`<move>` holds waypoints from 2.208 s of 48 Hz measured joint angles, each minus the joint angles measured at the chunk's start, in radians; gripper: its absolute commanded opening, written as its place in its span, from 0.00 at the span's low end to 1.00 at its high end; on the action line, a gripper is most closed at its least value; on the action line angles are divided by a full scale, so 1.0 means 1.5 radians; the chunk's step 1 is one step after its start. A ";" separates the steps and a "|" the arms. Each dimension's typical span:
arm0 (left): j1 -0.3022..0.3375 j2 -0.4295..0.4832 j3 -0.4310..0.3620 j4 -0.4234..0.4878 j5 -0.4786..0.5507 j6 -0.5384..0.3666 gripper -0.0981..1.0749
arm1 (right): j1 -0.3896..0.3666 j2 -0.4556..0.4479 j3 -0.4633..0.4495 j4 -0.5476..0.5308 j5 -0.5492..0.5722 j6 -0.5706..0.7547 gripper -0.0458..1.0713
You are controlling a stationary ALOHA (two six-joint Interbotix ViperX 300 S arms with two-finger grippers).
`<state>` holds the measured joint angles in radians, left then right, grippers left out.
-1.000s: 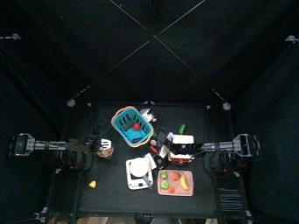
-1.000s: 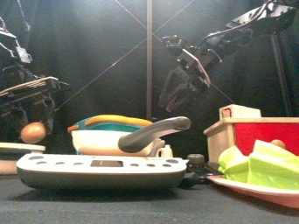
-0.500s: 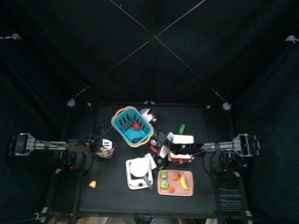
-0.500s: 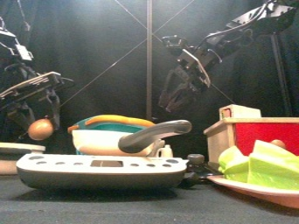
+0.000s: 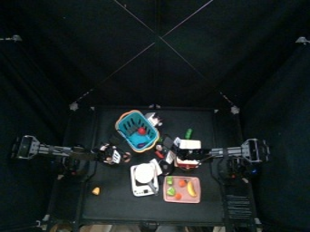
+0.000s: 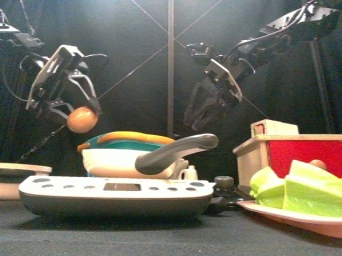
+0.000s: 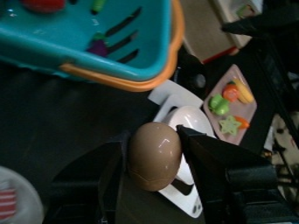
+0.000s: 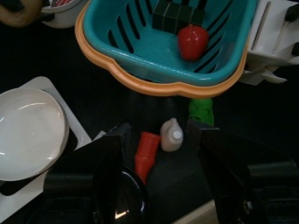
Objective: Place egg on pan
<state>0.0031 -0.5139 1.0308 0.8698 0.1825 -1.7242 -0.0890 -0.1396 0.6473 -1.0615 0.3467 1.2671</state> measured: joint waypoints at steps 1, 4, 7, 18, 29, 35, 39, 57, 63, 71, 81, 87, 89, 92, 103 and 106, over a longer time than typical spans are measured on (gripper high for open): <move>-0.001 0.008 -0.004 0.009 -0.012 0.000 0.76 | 0.000 -0.001 0.000 0.000 0.000 0.000 0.84; -0.005 0.030 -0.015 0.028 -0.042 0.000 0.76 | 0.000 -0.001 0.002 0.000 0.000 0.000 0.84; -0.010 0.059 -0.033 0.042 -0.075 0.000 0.76 | 0.000 -0.001 0.004 0.000 0.000 0.000 0.84; -0.021 0.154 -0.087 0.072 -0.160 0.000 0.76 | -0.001 -0.001 0.012 0.001 0.001 0.002 0.84; -0.024 0.215 -0.109 0.079 -0.196 0.000 0.76 | -0.002 -0.005 0.016 0.001 0.002 0.002 0.84; -0.024 0.230 -0.117 0.082 -0.214 0.000 0.76 | -0.002 -0.005 0.016 0.001 0.002 0.002 0.84; -0.024 0.236 -0.120 0.085 -0.221 0.000 0.76 | -0.002 -0.006 0.016 0.001 0.003 0.001 0.84; -0.026 0.273 -0.145 0.124 -0.237 0.001 0.76 | -0.002 -0.005 0.016 0.000 0.003 0.001 0.84; -0.026 0.274 -0.146 0.127 -0.237 0.001 0.76 | -0.001 -0.006 0.016 0.000 0.002 0.001 0.84; -0.026 0.277 -0.145 0.128 -0.236 0.000 0.77 | -0.002 -0.006 0.016 0.001 0.002 0.001 0.84; -0.025 0.283 -0.143 0.129 -0.229 0.000 0.77 | -0.002 -0.006 0.016 0.001 0.003 0.001 0.84; -0.022 0.284 -0.140 0.129 -0.224 -0.001 0.78 | -0.002 -0.006 0.016 0.001 0.002 0.001 0.84; -0.024 0.284 -0.139 0.129 -0.223 0.000 0.79 | -0.002 -0.005 0.016 0.001 0.002 0.001 0.84; -0.022 0.284 -0.139 0.129 -0.223 0.000 0.81 | -0.002 -0.006 0.016 0.001 0.003 0.001 0.84; -0.024 0.284 -0.138 0.129 -0.204 0.000 0.85 | -0.002 -0.006 0.016 0.000 0.002 0.001 0.84; -0.022 0.284 -0.138 0.130 -0.197 0.000 0.86 | -0.002 -0.006 0.016 0.001 0.002 0.001 0.84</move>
<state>-0.0307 -0.0874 0.8237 1.0646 -0.1135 -1.7242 -0.0920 -0.1488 0.6719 -1.0600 0.3497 1.2686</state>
